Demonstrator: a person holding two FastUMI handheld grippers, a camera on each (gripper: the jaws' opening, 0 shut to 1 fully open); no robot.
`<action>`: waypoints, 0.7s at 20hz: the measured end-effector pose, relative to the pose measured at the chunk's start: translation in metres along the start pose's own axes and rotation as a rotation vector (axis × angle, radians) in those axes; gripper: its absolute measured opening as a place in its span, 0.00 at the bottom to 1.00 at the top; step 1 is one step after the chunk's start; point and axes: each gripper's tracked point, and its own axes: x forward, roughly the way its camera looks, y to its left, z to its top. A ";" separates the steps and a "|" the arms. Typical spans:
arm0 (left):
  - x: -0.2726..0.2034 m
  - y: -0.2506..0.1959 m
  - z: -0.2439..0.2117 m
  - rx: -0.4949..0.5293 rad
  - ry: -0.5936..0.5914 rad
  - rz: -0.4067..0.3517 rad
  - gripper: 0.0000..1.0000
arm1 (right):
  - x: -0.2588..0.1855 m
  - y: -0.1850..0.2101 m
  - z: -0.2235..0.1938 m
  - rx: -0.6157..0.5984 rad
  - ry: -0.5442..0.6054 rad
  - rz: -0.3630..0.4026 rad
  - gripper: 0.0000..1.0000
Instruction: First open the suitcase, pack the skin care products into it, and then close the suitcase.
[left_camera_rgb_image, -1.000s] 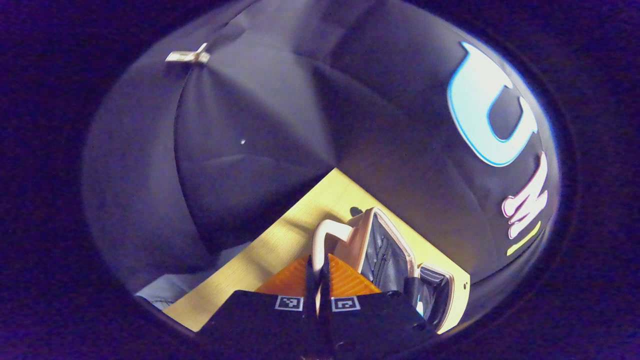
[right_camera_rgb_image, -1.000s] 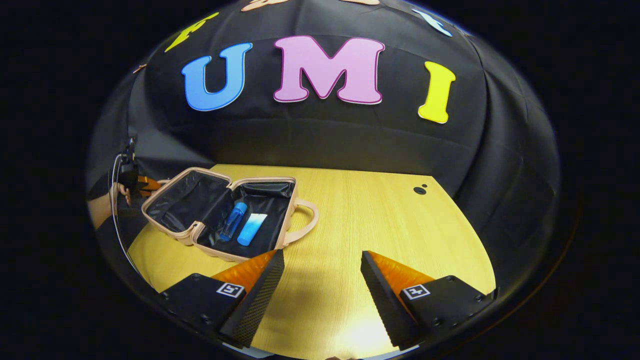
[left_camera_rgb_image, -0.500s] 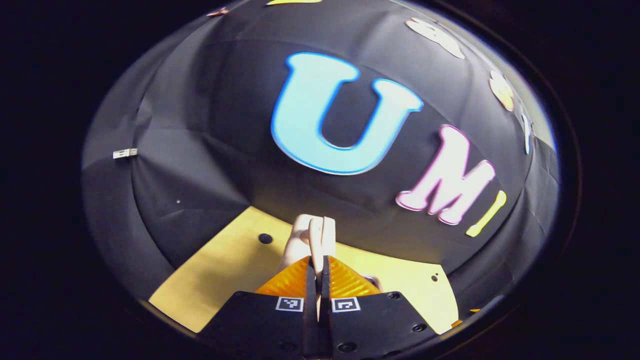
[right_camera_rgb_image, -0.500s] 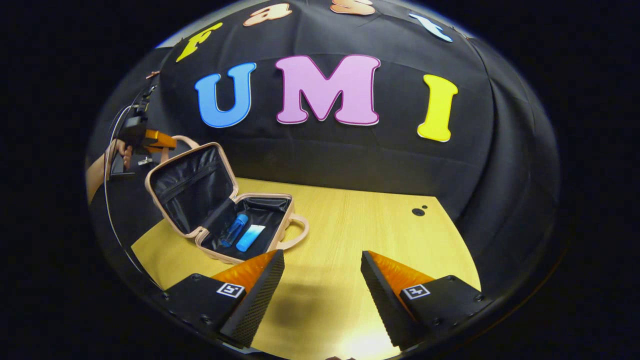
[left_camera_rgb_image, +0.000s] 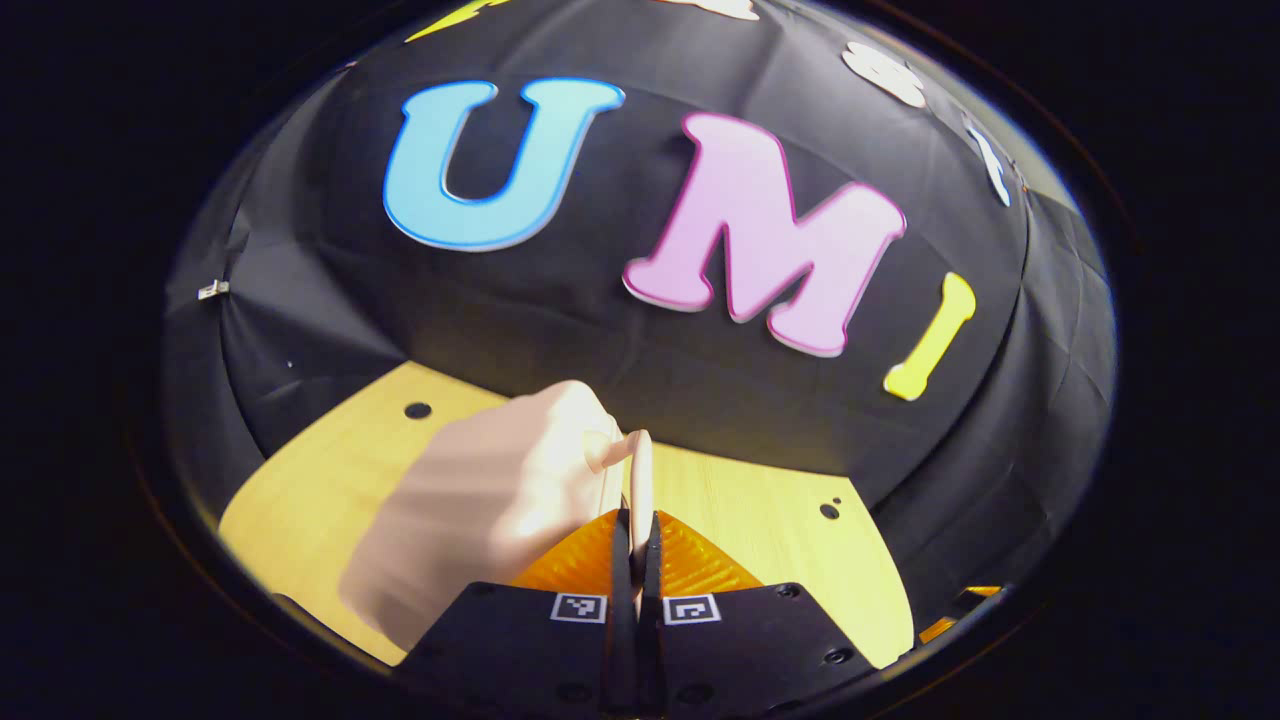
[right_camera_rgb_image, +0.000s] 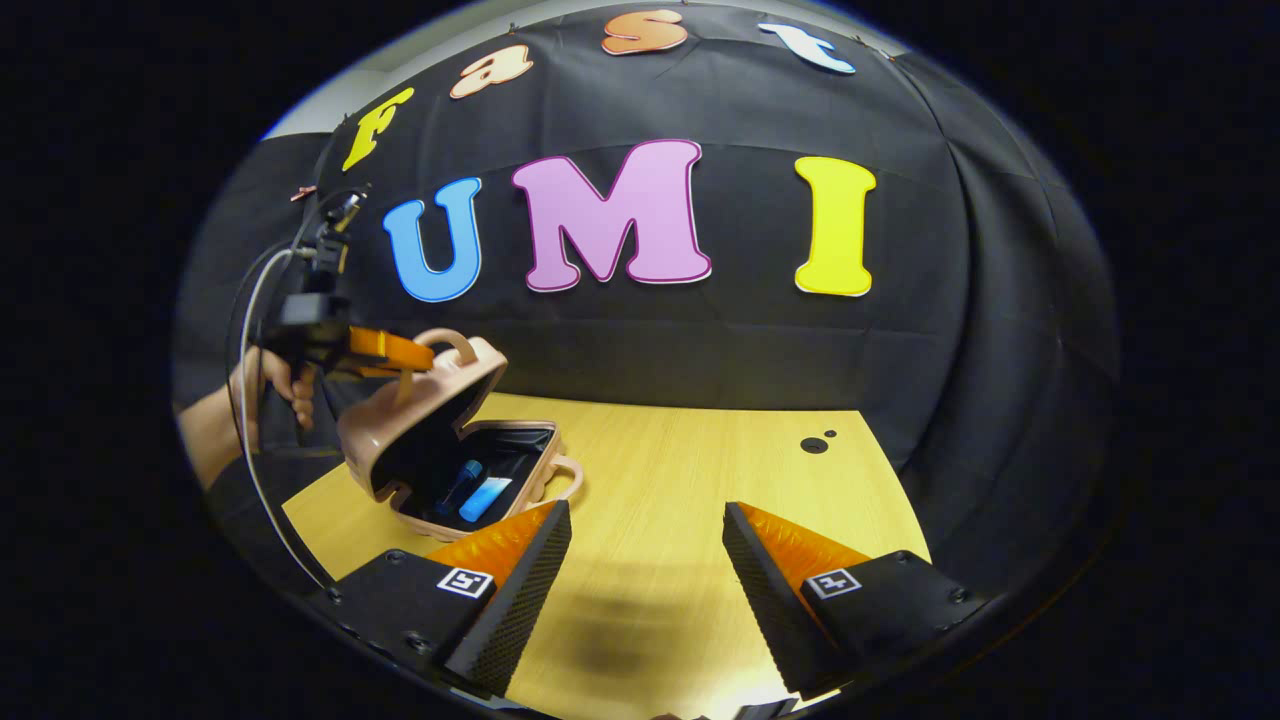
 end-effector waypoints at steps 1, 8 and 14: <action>0.013 -0.008 -0.019 0.012 0.025 0.009 0.06 | -0.001 -0.010 -0.001 0.001 -0.001 0.000 0.97; 0.069 -0.039 -0.122 0.042 0.191 0.090 0.15 | -0.012 -0.060 -0.002 0.032 -0.014 -0.060 0.98; 0.041 -0.052 -0.096 0.058 0.116 0.040 0.75 | -0.012 -0.061 0.014 0.066 -0.051 -0.121 0.98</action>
